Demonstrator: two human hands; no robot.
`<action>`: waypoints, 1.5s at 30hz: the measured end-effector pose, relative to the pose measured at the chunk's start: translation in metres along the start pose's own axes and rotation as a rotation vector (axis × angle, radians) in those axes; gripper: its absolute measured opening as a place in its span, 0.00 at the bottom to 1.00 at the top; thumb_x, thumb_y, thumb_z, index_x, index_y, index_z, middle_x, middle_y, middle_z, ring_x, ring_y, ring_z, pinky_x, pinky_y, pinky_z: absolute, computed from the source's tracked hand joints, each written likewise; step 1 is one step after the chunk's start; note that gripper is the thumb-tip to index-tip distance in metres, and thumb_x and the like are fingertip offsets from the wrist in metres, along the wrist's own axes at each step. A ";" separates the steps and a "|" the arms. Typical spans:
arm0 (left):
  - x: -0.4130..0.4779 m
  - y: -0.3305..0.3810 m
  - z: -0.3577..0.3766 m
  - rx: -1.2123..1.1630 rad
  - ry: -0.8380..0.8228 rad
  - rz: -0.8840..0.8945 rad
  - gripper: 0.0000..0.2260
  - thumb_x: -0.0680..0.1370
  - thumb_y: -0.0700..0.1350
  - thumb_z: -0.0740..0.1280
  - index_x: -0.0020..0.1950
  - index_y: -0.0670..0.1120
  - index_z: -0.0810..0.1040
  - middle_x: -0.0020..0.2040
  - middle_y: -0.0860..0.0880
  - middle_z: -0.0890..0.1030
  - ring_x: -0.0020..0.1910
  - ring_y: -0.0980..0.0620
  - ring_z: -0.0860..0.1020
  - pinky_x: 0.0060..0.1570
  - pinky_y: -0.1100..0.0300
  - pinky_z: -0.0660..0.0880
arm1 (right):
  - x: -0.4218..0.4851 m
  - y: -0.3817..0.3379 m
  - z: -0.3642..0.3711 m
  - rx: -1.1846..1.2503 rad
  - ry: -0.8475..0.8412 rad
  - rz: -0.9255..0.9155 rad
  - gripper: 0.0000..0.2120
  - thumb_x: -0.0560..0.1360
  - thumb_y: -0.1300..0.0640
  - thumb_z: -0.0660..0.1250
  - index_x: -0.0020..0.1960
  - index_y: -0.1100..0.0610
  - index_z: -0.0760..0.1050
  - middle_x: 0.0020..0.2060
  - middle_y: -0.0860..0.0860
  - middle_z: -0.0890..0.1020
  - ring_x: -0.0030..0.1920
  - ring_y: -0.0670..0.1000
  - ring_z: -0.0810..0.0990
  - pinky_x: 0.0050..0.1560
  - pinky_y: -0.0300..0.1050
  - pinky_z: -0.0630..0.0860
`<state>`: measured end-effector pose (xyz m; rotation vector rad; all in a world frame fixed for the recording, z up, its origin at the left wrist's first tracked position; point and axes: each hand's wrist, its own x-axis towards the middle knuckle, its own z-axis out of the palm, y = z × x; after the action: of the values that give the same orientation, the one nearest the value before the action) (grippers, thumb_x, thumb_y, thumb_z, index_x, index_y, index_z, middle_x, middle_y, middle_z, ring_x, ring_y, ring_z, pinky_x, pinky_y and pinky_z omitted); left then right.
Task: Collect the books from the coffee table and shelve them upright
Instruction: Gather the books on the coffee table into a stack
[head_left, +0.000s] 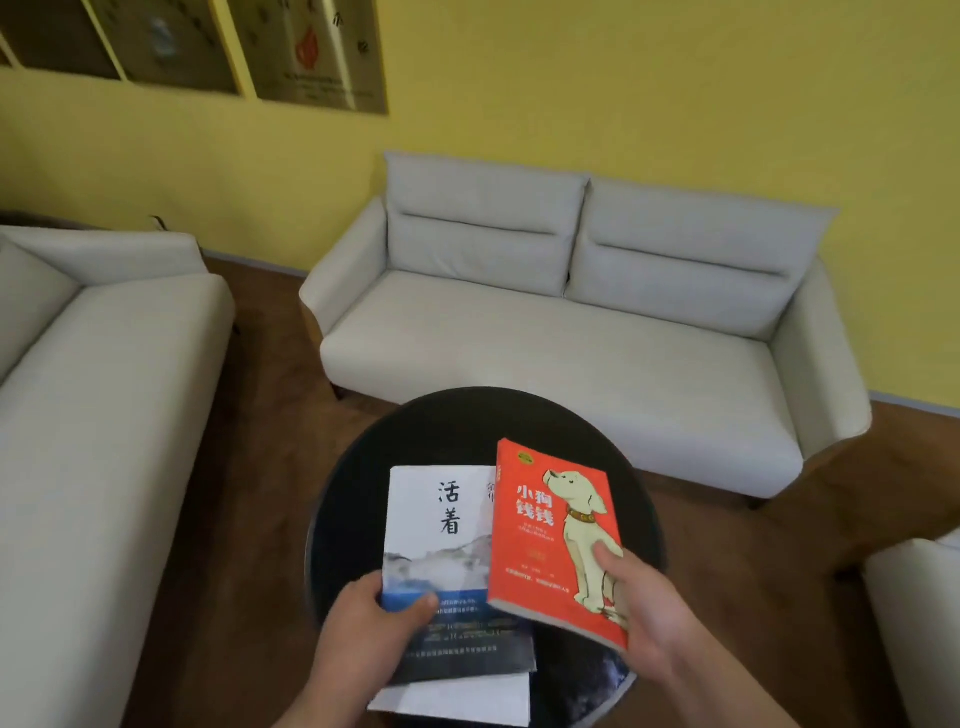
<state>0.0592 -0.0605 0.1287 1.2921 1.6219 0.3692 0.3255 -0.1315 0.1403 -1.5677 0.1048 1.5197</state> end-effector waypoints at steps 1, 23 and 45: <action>-0.003 0.001 0.002 -0.005 -0.016 -0.018 0.13 0.71 0.52 0.77 0.52 0.54 0.79 0.50 0.52 0.83 0.45 0.54 0.83 0.44 0.57 0.82 | -0.001 0.006 0.003 -0.014 -0.006 -0.001 0.15 0.82 0.51 0.65 0.66 0.55 0.76 0.53 0.60 0.87 0.54 0.63 0.87 0.59 0.62 0.81; -0.010 0.029 -0.034 -0.115 -0.133 0.124 0.13 0.75 0.43 0.74 0.58 0.51 0.76 0.54 0.48 0.83 0.50 0.47 0.84 0.49 0.51 0.84 | -0.021 0.022 -0.010 -0.211 -0.143 -0.136 0.12 0.83 0.55 0.65 0.66 0.53 0.75 0.53 0.60 0.87 0.52 0.64 0.87 0.58 0.64 0.81; 0.003 0.006 0.000 0.494 0.040 0.189 0.26 0.71 0.64 0.71 0.64 0.53 0.71 0.60 0.53 0.76 0.57 0.53 0.76 0.58 0.54 0.78 | -0.013 -0.076 -0.043 -1.000 -0.374 -0.446 0.15 0.79 0.48 0.68 0.64 0.50 0.77 0.54 0.47 0.88 0.53 0.52 0.88 0.60 0.57 0.82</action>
<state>0.0633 -0.0554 0.1313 1.8258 1.6899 0.1061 0.4020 -0.1222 0.1831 -1.7968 -1.3031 1.5274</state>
